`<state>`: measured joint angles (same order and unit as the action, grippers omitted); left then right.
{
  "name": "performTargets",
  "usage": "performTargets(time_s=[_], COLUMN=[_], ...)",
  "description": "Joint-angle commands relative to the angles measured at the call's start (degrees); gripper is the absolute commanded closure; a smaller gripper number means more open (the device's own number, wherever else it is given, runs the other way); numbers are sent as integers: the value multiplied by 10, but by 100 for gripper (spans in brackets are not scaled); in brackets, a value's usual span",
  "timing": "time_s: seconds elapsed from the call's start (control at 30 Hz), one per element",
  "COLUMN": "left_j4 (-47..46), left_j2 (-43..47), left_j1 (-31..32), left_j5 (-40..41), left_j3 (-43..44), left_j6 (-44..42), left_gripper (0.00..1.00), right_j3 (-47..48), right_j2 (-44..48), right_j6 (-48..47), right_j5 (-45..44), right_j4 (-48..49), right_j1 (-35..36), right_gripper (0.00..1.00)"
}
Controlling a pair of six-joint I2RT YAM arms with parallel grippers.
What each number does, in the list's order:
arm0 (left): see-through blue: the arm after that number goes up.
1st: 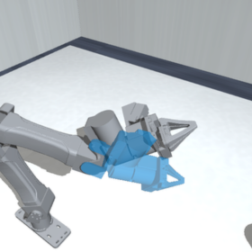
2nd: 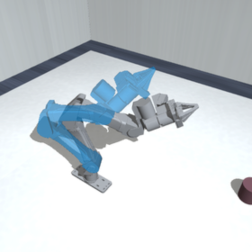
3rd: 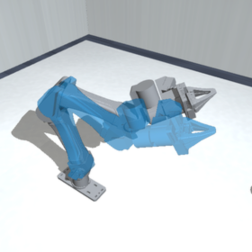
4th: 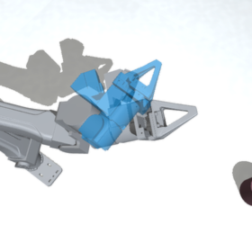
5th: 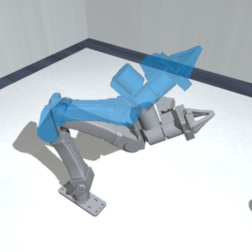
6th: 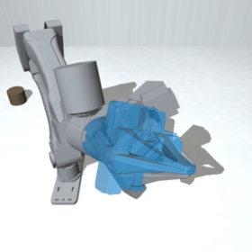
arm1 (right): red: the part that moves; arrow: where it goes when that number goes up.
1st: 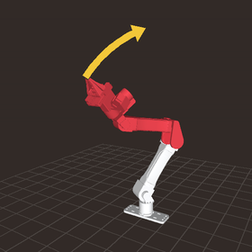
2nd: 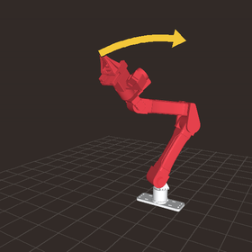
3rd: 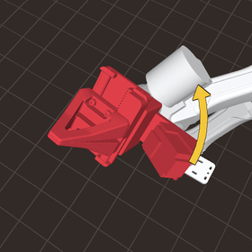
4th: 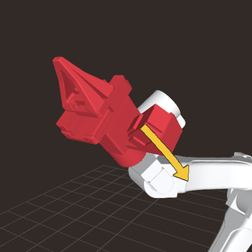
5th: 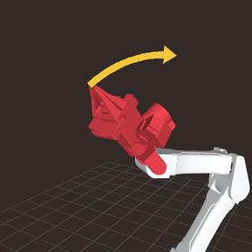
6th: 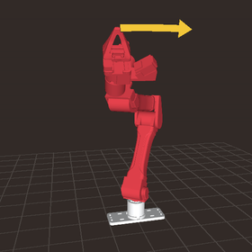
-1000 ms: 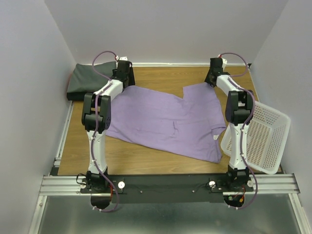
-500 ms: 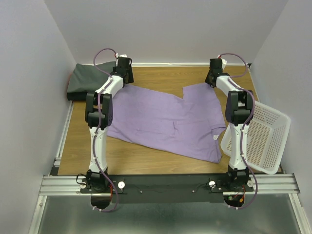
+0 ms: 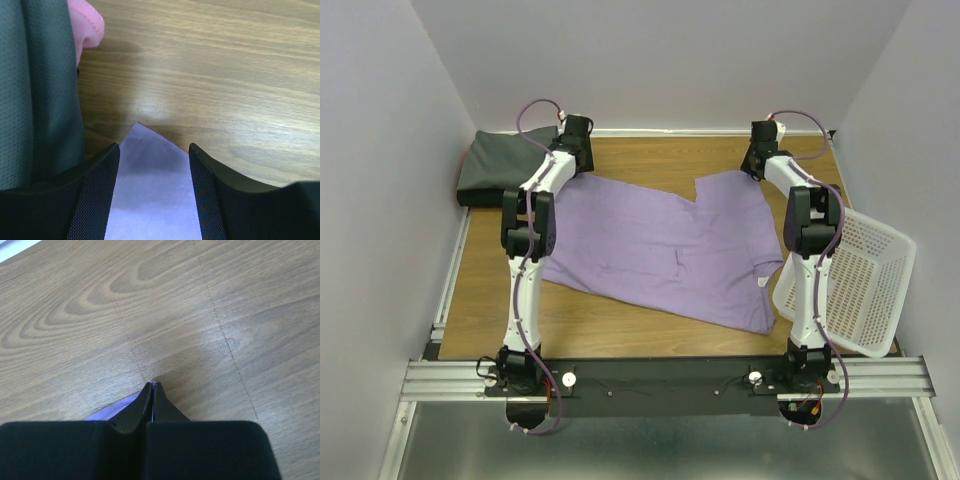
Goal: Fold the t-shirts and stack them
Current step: Fold the tshirt
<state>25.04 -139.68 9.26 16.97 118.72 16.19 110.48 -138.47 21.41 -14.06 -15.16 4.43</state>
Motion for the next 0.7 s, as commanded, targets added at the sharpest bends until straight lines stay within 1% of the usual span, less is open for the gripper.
performTargets(time_s=[0.0,0.23,0.3,0.33,0.4,0.43,0.5,0.53,0.67], left_j4=[44,60,65,64,65,65,65,65,64], left_j2=[-32,-62,-67,-67,-67,-67,-66,-64,-56], left_j1=[-4,-4,-4,-4,-4,-4,-4,-4,-5], left_j5=[17,15,14,16,20,24,26,27,28], left_j3=[37,75,82,82,82,80,79,78,69], left_j6=[-8,-19,-20,-20,-21,-23,-25,-25,-26], left_gripper=[34,35,37,41,42,48,54,60,67], right_j3=[-14,-15,-15,-15,-14,-15,-16,-18,-24], right_j2=[15,20,19,19,19,20,21,23,28], right_j6=[2,2,3,3,3,2,2,1,-1], right_j5=[23,32,34,34,35,34,33,32,29], right_j4=[-28,-29,-28,-28,-28,-28,-28,-28,-28], right_j1=[-2,-1,-2,-2,-1,-2,-2,-2,-1], right_gripper=[96,96,96,96,96,96,96,97,97])
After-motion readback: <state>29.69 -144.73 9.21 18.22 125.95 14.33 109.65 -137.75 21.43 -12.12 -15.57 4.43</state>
